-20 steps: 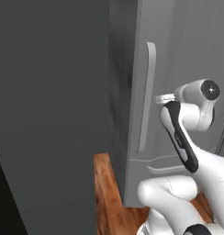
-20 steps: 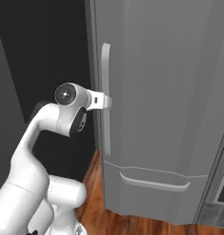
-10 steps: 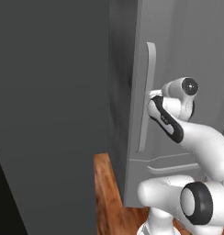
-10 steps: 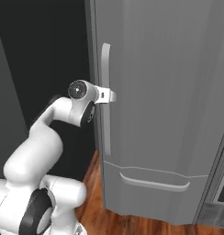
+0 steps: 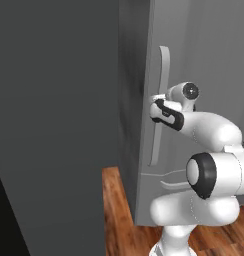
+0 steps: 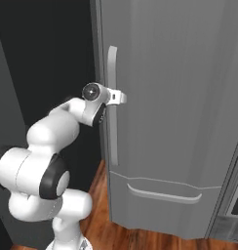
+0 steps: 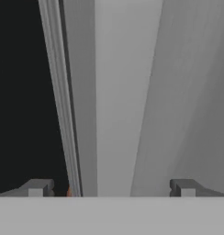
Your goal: Take the cake and cupcake from the fridge and place them on the empty tray on the dining counter.
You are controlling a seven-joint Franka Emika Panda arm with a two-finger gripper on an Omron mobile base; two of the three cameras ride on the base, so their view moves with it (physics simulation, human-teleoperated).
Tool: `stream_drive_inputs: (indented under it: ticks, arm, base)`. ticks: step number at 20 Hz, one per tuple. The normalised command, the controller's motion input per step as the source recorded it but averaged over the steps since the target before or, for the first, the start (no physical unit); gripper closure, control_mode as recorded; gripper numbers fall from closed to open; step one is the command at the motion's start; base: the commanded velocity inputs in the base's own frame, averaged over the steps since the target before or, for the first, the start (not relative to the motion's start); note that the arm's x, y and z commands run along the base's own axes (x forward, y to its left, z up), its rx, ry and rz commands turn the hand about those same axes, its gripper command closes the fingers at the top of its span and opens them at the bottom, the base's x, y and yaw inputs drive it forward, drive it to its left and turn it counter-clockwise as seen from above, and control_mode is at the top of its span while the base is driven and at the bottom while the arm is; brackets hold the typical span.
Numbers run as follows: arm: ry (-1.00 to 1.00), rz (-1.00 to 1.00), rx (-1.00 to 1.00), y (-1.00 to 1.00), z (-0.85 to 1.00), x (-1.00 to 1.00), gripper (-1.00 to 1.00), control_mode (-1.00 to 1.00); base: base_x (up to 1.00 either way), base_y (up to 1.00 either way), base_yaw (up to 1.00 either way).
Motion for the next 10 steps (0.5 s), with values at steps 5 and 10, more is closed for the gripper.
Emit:
stream_drive_inputs:
  ticks: [5,10]
  arm:
    - [0.00,0.04,0.00,-0.06,-0.10,0.82,-1.00,-1.00]
    - [0.00,0.07,0.01,-0.20,-0.12,0.80,-1.00,-1.00]
  base:
    - [0.00,0.00,0.00]
    - [0.00,0.00,0.00]
